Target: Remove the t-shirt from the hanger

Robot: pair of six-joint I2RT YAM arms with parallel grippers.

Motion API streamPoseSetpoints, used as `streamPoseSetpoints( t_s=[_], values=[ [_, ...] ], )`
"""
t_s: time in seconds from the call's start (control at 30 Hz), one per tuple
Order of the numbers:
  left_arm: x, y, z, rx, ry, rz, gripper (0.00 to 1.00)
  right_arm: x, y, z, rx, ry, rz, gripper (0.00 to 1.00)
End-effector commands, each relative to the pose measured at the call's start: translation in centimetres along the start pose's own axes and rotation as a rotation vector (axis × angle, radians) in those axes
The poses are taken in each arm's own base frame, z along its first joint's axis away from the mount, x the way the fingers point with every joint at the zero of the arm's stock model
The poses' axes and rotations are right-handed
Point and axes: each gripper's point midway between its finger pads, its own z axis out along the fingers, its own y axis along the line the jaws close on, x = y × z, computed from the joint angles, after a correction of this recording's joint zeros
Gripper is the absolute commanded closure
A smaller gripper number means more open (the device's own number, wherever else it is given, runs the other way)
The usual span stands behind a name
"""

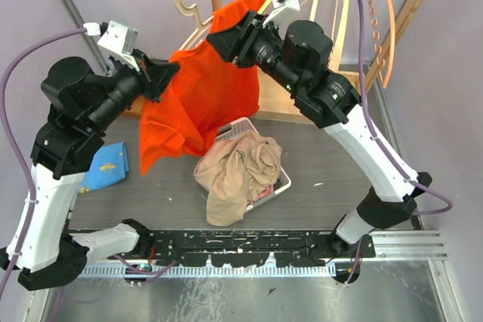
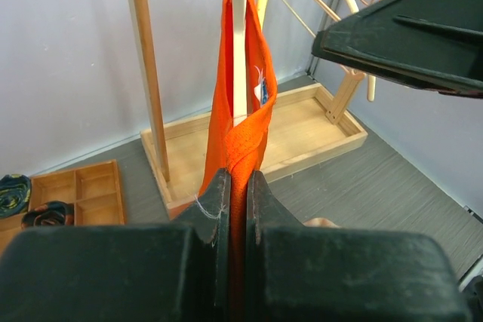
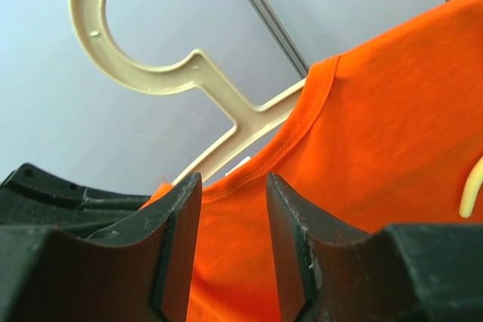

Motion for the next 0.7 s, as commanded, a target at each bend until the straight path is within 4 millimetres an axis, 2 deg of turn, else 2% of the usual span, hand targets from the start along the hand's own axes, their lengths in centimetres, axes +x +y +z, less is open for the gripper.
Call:
streamPoseSetpoints(
  t_s=[0.0,0.37,0.47,0.57,0.67],
  values=[
    [-2.7,-0.7,-0.5,0.03,-0.101,0.036,1.0,-1.5,-0.2,0.5,0.052,-0.037,0.035,0.54],
    [-3.3,-1.4,-0.5,0.074,-0.117,0.086,1.0,-0.5,-1.8,2.3,0.127,-0.021,0.047,0.54],
    [-3.2,-1.5,-0.6,0.083,-0.117,0.098,1.0,-0.1,-2.0,2.8,0.129,-0.013,0.054,0.58],
    [-3.1,-1.5,-0.6,0.086,-0.114,0.108,1.0,0.1,-2.1,2.9,0.128,-0.009,0.06,0.68],
    [-3.0,-1.6,-0.6,0.092,-0.112,0.116,1.0,-0.5,-2.0,2.4,0.131,-0.034,0.067,0.66]
  ],
)
